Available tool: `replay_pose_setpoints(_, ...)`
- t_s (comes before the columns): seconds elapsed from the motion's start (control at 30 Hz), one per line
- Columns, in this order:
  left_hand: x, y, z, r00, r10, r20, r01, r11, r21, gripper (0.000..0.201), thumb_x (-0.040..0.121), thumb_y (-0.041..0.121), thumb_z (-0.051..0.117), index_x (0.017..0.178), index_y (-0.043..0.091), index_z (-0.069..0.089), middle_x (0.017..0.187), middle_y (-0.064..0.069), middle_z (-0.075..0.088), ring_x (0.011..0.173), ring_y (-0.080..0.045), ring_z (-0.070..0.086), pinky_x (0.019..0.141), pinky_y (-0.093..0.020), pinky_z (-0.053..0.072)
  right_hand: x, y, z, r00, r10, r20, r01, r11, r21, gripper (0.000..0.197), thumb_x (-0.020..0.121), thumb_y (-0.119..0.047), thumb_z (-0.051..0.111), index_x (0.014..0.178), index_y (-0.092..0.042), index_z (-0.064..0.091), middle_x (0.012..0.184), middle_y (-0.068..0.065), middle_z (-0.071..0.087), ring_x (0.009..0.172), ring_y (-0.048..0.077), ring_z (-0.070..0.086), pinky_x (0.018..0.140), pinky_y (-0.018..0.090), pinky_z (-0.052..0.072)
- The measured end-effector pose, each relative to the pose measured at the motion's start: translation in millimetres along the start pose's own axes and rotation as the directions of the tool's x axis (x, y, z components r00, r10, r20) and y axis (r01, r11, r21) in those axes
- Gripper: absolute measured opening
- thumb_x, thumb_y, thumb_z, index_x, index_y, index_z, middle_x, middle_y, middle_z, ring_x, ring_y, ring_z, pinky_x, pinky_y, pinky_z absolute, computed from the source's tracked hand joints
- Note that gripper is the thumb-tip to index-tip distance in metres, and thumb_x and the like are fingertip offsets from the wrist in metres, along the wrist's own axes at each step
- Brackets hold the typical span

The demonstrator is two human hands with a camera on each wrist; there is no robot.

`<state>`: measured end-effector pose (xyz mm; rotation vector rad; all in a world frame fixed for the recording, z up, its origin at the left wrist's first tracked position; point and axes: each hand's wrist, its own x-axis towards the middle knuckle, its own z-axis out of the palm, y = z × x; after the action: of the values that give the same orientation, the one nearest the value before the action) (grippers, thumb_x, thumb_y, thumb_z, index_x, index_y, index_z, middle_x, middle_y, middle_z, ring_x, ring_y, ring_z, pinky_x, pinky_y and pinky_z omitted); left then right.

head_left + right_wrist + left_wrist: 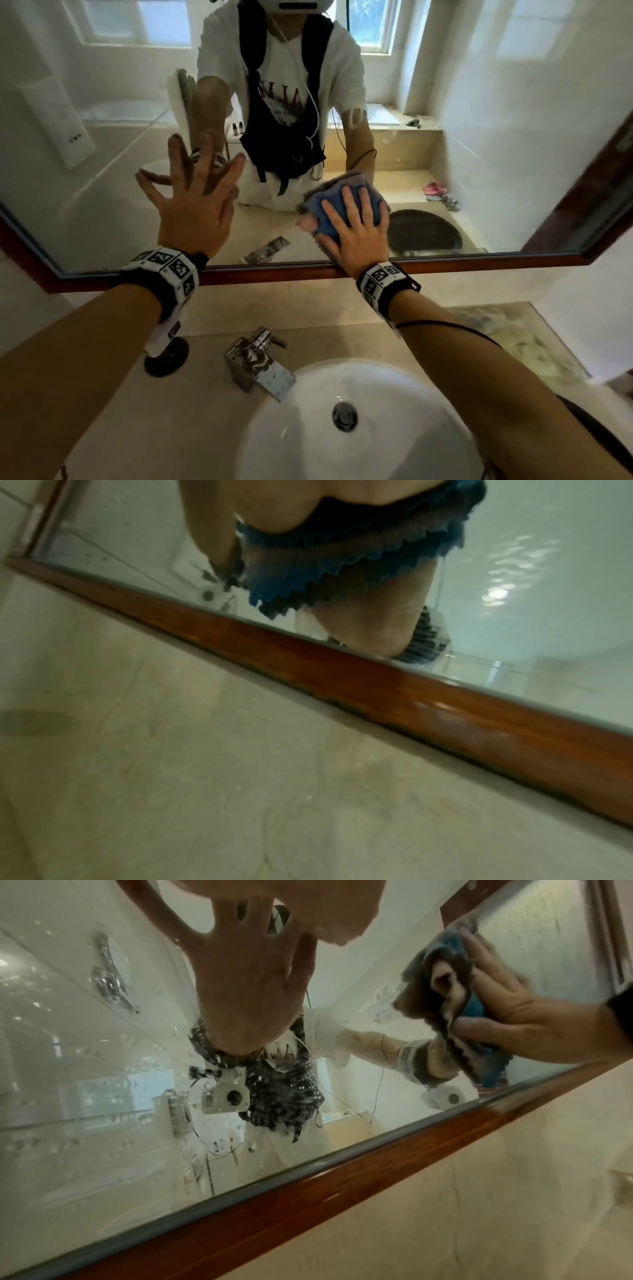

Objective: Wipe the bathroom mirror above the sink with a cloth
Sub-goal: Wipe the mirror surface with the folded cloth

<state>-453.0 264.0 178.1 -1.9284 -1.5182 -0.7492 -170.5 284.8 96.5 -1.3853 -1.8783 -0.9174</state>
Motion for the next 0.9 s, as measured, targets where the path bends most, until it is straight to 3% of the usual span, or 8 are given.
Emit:
replay_pose_setpoints(0.13, -1, 2, -2, 1.000, -0.002, 0.011, 0.002, 1.000, 0.005, 0.069, 0.097, 0.031, 0.048, 0.154, 0.043, 0.010, 0.165, -0.004, -0.002, 0.148, -0.043, -0.002, 0.099, -0.084, 0.008, -9, 32, -4, 0.972, 0.236, -0.003, -0.235, 0.970, -0.055, 0.071, 0.093, -0.062, 0.038, 0.151, -0.025, 0.023, 0.156, 0.016, 0.023, 0.142, 0.039, 0.016, 0.114, 0.055, 0.006)
replay_pose_setpoints(0.27, -2, 2, 0, 1.000, -0.003, 0.009, 0.003, 1.000, 0.015, 0.070, 0.097, 0.032, 0.047, 0.153, 0.044, 0.007, 0.165, -0.005, -0.002, 0.148, -0.043, -0.003, 0.099, -0.084, 0.009, -14, 43, -10, 0.830, 0.557, -0.019, -0.557, 0.830, -0.023, 0.074, 0.096, -0.060, 0.033, 0.152, -0.015, 0.017, 0.156, 0.025, 0.021, 0.144, 0.044, 0.017, 0.114, 0.060, 0.019)
replay_pose_setpoints(0.37, -2, 3, -2, 1.000, -0.002, 0.009, 0.002, 1.000, 0.030, 0.069, 0.098, 0.034, 0.044, 0.153, 0.044, 0.004, 0.165, -0.005, -0.002, 0.148, -0.043, -0.002, 0.100, -0.083, 0.011, -6, 35, -14, 0.752, 0.659, -0.016, -0.657, 0.751, 0.056, 0.074, 0.098, -0.059, 0.026, 0.153, -0.010, 0.017, 0.157, 0.027, 0.017, 0.145, 0.044, 0.014, 0.114, 0.060, 0.019)
replay_pose_setpoints(0.5, -3, -1, -9, 1.000, 0.010, 0.009, -0.010, 0.998, 0.056, 0.066, 0.095, 0.035, 0.044, 0.154, 0.040, 0.014, 0.164, -0.012, 0.003, 0.149, -0.040, 0.004, 0.101, -0.078, 0.020, 11, 15, -11, 0.681, 0.732, -0.017, -0.728, 0.679, 0.095, 0.078, 0.097, -0.061, 0.016, 0.152, -0.007, 0.021, 0.156, 0.030, 0.017, 0.144, 0.048, 0.014, 0.114, 0.061, 0.018)
replay_pose_setpoints(0.6, -5, -12, -16, 0.999, -0.039, 0.012, 0.038, 0.998, 0.044, 0.068, 0.093, 0.036, 0.048, 0.154, 0.038, 0.016, 0.162, -0.019, 0.004, 0.149, -0.040, 0.006, 0.103, -0.076, 0.021, 18, -2, -7, 0.678, 0.735, -0.024, -0.730, 0.676, 0.096, 0.078, 0.097, -0.062, 0.014, 0.152, -0.007, 0.022, 0.155, 0.031, 0.019, 0.143, 0.050, 0.016, 0.114, 0.061, 0.017)
replay_pose_setpoints(0.7, -8, -29, -20, 0.991, -0.126, 0.034, 0.125, 0.992, 0.021, 0.073, 0.093, 0.035, 0.054, 0.154, 0.039, 0.013, 0.162, -0.021, 0.000, 0.148, -0.046, 0.000, 0.104, -0.078, 0.018, 21, -22, -1, 0.712, 0.701, -0.051, -0.694, 0.713, 0.100, 0.074, 0.098, -0.061, 0.016, 0.151, -0.010, 0.016, 0.154, 0.032, 0.021, 0.142, 0.051, 0.018, 0.112, 0.063, 0.019)
replay_pose_setpoints(0.9, -12, -61, -25, 0.985, -0.161, 0.068, 0.159, 0.987, 0.033, 0.085, 0.087, 0.026, 0.060, 0.153, 0.041, 0.010, 0.162, -0.020, -0.003, 0.147, -0.046, -0.001, 0.103, -0.078, 0.021, 31, -67, 8, 0.772, 0.631, -0.071, -0.622, 0.774, 0.118, 0.072, 0.097, -0.059, 0.025, 0.150, -0.012, 0.013, 0.152, 0.034, 0.023, 0.140, 0.054, 0.019, 0.112, 0.063, 0.016)
